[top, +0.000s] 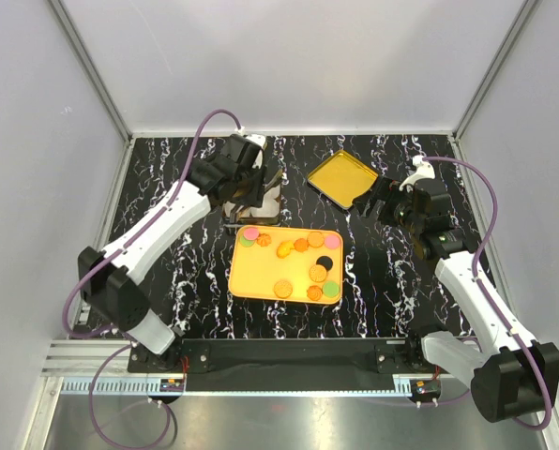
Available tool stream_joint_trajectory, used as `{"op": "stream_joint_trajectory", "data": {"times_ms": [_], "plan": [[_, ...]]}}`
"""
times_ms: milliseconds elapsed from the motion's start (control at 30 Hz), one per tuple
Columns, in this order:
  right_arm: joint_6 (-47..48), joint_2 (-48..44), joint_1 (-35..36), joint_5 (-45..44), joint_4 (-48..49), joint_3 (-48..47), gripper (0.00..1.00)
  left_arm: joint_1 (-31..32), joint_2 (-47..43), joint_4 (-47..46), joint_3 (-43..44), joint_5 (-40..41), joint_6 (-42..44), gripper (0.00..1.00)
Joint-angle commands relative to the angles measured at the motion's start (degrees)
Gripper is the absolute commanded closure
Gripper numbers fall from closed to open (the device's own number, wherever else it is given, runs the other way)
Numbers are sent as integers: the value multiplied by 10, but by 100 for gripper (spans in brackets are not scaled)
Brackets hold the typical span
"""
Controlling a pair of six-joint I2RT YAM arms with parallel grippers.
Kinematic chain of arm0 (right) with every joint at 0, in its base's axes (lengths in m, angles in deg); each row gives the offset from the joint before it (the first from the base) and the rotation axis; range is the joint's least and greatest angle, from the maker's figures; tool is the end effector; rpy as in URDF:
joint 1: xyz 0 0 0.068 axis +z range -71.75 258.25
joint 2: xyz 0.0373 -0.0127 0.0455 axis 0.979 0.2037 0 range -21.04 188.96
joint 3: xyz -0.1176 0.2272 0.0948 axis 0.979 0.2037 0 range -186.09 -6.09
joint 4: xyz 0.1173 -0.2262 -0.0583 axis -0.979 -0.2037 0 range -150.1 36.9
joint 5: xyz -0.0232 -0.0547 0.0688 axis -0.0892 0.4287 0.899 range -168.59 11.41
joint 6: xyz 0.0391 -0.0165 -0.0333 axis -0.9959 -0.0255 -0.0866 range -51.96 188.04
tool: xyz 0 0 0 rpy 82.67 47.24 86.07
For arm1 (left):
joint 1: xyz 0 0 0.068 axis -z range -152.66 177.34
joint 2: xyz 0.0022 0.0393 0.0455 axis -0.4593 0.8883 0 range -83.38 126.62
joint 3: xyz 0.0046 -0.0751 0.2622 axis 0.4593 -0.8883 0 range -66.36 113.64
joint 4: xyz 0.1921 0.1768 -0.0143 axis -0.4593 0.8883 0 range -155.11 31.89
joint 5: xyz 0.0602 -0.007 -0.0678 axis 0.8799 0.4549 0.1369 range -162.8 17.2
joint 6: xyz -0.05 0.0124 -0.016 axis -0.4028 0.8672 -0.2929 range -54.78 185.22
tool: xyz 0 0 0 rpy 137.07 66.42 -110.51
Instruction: Pack the cookies
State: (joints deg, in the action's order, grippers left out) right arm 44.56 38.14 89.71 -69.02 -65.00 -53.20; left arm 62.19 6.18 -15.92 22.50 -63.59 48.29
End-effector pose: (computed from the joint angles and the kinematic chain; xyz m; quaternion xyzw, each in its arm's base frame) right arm 0.2307 0.0528 0.3033 0.0423 0.8358 0.2297 0.4969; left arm 0.2774 -0.1862 0.3510 0.1187 0.9292 -0.0813 0.3404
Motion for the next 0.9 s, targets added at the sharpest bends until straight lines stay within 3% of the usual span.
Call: {"op": "stream_joint_trajectory", "data": {"times_ms": [0,400,867], "plan": [[11,0,0,-3,9,-3,0,-20,41,-30,45,-9,10,53],[10,1,-1,-2,9,-2,0,-55,144,-52,86,-9,5,54],[10,2,-1,-1,10,-2,0,-70,163,-61,76,-19,8,50]]}}
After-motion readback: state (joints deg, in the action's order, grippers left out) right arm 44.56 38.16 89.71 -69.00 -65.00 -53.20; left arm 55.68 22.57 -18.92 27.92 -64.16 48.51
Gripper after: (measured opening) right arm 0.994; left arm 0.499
